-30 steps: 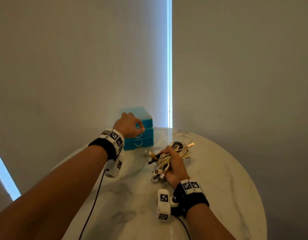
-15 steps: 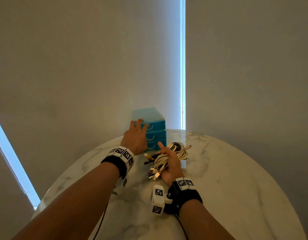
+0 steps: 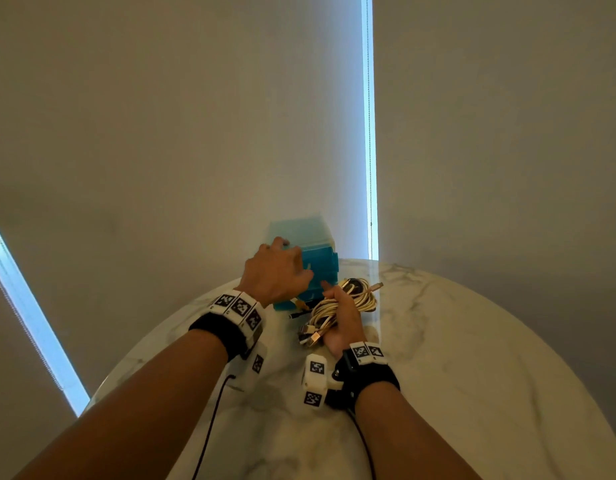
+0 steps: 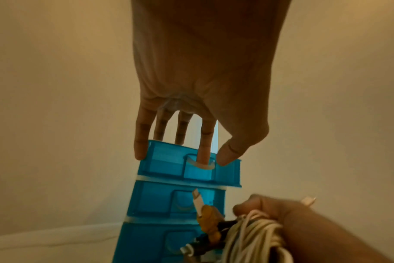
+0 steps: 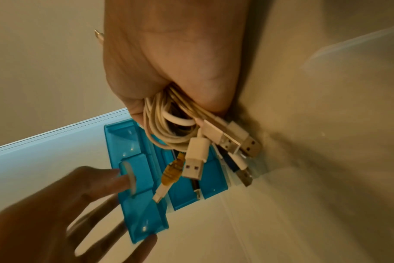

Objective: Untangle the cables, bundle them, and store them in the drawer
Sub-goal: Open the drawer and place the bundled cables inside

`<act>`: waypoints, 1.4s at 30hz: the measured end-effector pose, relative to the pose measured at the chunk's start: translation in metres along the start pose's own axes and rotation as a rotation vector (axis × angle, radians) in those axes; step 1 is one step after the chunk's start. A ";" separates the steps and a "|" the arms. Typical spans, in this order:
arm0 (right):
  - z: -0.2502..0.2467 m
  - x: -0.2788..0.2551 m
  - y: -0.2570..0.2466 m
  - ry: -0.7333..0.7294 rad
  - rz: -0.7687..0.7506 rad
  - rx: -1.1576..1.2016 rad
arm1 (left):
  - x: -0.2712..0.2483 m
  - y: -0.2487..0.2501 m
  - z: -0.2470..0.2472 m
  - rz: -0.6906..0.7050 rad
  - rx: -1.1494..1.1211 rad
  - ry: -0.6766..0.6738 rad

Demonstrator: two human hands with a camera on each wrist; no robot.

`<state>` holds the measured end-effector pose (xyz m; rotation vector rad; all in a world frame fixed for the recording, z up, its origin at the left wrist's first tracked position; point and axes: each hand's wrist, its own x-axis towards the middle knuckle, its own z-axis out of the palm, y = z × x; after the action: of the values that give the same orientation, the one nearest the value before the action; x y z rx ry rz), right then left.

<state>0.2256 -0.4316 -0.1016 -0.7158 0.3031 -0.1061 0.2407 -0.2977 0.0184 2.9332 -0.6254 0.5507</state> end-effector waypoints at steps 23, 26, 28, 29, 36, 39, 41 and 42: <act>-0.027 -0.007 -0.028 -0.120 0.096 -0.035 | 0.029 -0.061 -0.007 -0.051 -0.428 -0.410; -0.038 -0.012 -0.041 -0.113 0.093 -0.027 | 0.018 -0.057 -0.017 -0.029 -0.406 -0.467; -0.038 -0.020 -0.046 -0.132 0.076 -0.015 | 0.009 -0.052 -0.022 -0.026 -0.397 -0.490; -0.037 -0.025 -0.046 -0.145 0.078 -0.028 | 0.005 -0.050 -0.024 -0.018 -0.397 -0.505; -0.041 -0.054 -0.051 -0.259 0.114 -0.138 | -0.054 -0.043 -0.047 -0.058 -0.676 -0.557; -0.046 -0.057 -0.053 -0.204 0.138 -0.148 | -0.079 -0.048 -0.046 -0.070 -0.905 -0.494; -0.044 -0.061 -0.052 -0.189 0.137 -0.145 | -0.089 -0.045 -0.039 -0.151 -1.076 -0.365; -0.043 -0.061 -0.052 -0.172 0.121 -0.142 | -0.091 -0.043 -0.033 -0.205 -1.147 -0.277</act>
<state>0.1541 -0.4859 -0.0837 -0.8399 0.1898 0.0921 0.1700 -0.2185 0.0156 1.9246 -0.4258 -0.2162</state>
